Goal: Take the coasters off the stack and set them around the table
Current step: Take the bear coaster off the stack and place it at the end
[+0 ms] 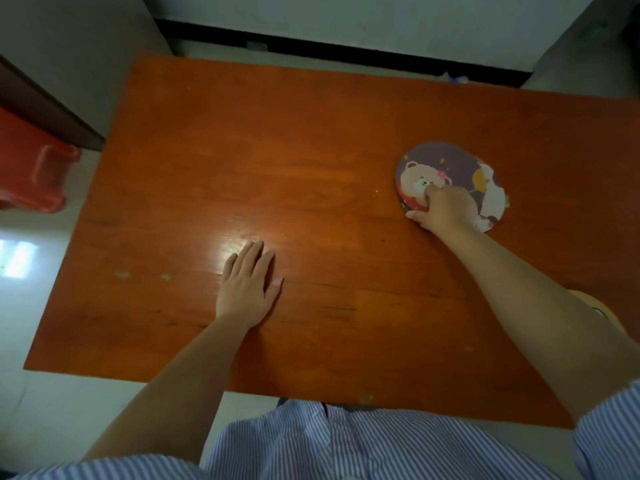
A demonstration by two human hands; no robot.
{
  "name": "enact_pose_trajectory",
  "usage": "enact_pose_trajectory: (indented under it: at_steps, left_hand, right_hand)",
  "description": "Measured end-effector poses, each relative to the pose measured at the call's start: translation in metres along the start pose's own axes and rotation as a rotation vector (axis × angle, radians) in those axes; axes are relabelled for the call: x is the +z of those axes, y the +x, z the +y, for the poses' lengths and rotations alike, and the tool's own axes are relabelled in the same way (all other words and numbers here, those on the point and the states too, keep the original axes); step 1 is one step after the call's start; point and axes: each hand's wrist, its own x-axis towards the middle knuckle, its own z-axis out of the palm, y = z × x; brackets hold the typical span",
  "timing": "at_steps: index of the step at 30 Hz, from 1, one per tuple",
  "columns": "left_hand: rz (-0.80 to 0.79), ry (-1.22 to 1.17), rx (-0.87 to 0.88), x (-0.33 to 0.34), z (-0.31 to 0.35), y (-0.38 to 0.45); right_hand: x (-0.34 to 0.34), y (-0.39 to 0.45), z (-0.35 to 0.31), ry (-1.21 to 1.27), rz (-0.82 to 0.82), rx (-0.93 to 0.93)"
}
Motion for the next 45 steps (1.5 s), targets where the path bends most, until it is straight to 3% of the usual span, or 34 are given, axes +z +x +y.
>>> enact_pose_trajectory:
  at_steps: [4, 11, 15, 20, 24, 27, 29, 31, 34, 36, 38, 41, 45]
  left_hand:
    - [0.0, -0.004, -0.028, -0.003, 0.003, -0.001]
    - [0.012, -0.012, -0.042, -0.007, 0.005, -0.001]
    - [0.006, -0.034, -0.035, -0.009, 0.005, -0.001]
    - [0.006, -0.088, -0.027, -0.01, 0.005, -0.002]
    - [0.077, -0.211, -0.023, -0.016, 0.004, -0.005]
    - [0.142, -0.396, -0.08, -0.018, 0.0, -0.015]
    - [0.091, -0.439, -0.098, -0.017, -0.004, -0.025]
    - [0.034, -0.399, -0.084, -0.014, -0.007, -0.034]
    - [-0.032, -0.345, -0.166, -0.018, -0.006, -0.038]
    - [-0.092, -0.373, -0.241, -0.022, -0.001, -0.038]
    - [-0.156, -0.457, -0.328, -0.028, 0.003, -0.036]
    - [-0.152, -0.655, -0.44, -0.035, 0.005, -0.032]
    - [-0.189, -0.549, -0.381, -0.044, -0.005, -0.035]
  right_hand:
    - [0.002, -0.003, 0.002, 0.096, 0.039, 0.043]
    - [0.013, -0.023, -0.017, 0.387, 0.292, 0.114]
    - [0.002, -0.056, -0.05, 0.501, 0.414, -0.15]
    - [0.022, -0.143, -0.101, 0.434, 0.163, -0.577]
    - [0.039, -0.172, -0.12, 0.486, -0.172, -0.517]
    - [0.047, -0.184, -0.137, 0.358, -0.376, -0.613]
    - [0.046, -0.194, -0.143, 0.394, -0.474, -0.654]
    - [0.041, -0.198, -0.142, 0.596, -0.432, -0.53]
    - [0.039, -0.19, -0.132, 0.6, -0.007, -0.07]
    - [0.039, -0.182, -0.131, 0.487, -0.041, 0.203]
    - [0.041, -0.178, -0.136, 0.464, -0.143, 0.29]
    - [0.046, -0.174, -0.137, 0.59, -0.088, 0.375]
    - [0.052, -0.176, -0.141, 0.657, -0.051, 0.349]
